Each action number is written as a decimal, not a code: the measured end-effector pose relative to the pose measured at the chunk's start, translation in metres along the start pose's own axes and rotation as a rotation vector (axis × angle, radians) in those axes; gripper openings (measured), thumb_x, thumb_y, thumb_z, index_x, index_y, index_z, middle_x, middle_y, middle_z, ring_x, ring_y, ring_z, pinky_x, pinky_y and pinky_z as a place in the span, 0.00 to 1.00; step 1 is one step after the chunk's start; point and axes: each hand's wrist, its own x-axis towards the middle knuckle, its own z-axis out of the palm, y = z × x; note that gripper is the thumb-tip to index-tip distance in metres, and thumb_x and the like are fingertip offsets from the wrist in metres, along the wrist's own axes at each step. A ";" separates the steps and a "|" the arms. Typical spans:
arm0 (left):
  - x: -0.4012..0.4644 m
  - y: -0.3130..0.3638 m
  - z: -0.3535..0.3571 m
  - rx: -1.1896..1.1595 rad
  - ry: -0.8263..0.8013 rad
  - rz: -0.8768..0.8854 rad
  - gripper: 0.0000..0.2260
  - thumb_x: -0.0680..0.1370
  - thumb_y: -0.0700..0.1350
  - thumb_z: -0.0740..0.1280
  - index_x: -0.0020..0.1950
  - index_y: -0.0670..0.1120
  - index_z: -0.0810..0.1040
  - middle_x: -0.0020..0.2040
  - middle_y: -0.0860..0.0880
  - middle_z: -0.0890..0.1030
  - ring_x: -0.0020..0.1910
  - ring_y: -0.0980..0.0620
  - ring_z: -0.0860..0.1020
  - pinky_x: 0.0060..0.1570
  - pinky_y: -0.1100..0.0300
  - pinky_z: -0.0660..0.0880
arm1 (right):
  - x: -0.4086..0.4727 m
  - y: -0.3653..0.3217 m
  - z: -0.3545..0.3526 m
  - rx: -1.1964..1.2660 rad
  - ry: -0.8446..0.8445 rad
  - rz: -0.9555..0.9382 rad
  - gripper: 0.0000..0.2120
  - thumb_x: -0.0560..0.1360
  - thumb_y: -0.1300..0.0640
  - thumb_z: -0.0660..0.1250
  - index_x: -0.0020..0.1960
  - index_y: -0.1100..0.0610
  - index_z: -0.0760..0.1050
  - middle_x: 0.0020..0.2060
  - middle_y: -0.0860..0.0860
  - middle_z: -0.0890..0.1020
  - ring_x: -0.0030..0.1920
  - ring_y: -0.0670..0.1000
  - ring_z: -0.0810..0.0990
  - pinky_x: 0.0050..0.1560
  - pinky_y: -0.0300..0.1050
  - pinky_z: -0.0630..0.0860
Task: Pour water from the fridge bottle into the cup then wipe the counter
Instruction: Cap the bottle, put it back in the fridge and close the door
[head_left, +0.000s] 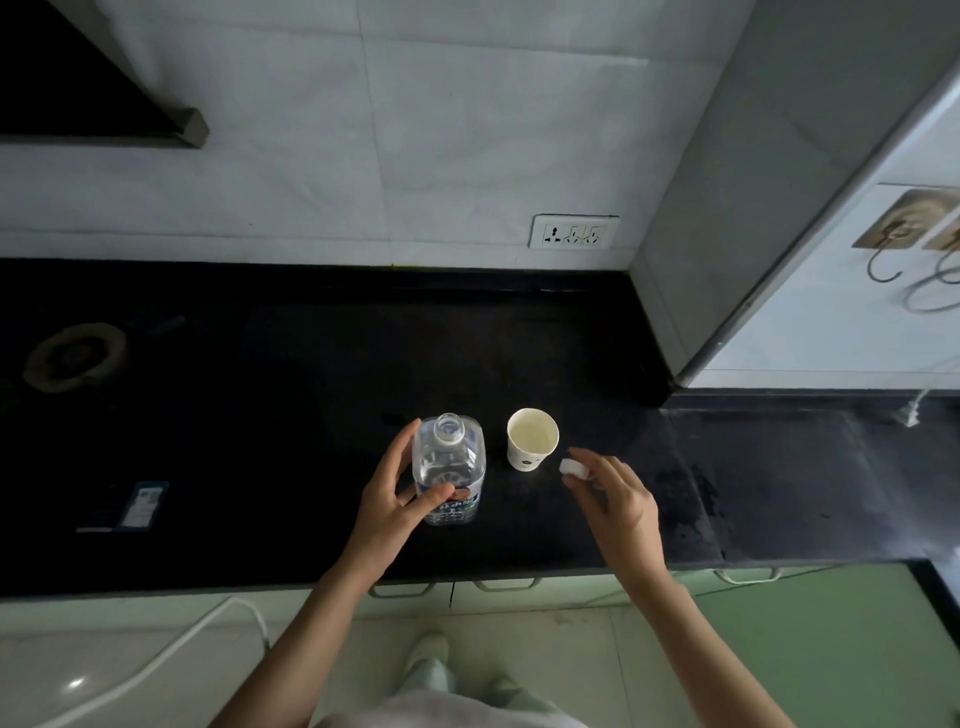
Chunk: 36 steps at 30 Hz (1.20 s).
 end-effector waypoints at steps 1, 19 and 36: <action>0.000 0.000 -0.001 0.004 -0.004 -0.003 0.36 0.69 0.49 0.78 0.72 0.59 0.65 0.68 0.59 0.73 0.65 0.63 0.73 0.59 0.62 0.75 | 0.008 -0.015 -0.003 0.036 0.006 -0.022 0.14 0.73 0.57 0.73 0.58 0.55 0.80 0.43 0.45 0.81 0.40 0.48 0.79 0.37 0.44 0.80; -0.001 0.000 -0.002 0.073 -0.023 0.039 0.35 0.68 0.58 0.74 0.71 0.67 0.62 0.71 0.60 0.68 0.67 0.64 0.70 0.60 0.64 0.74 | 0.066 -0.116 0.039 0.395 -0.146 -0.205 0.18 0.72 0.45 0.70 0.53 0.57 0.80 0.50 0.48 0.77 0.47 0.45 0.80 0.44 0.33 0.77; 0.002 -0.003 -0.001 0.106 -0.014 0.066 0.33 0.68 0.61 0.73 0.69 0.71 0.63 0.70 0.59 0.70 0.68 0.57 0.72 0.64 0.52 0.74 | 0.045 -0.108 0.054 0.489 -0.268 0.010 0.10 0.77 0.44 0.62 0.55 0.48 0.76 0.51 0.44 0.79 0.54 0.48 0.79 0.51 0.51 0.79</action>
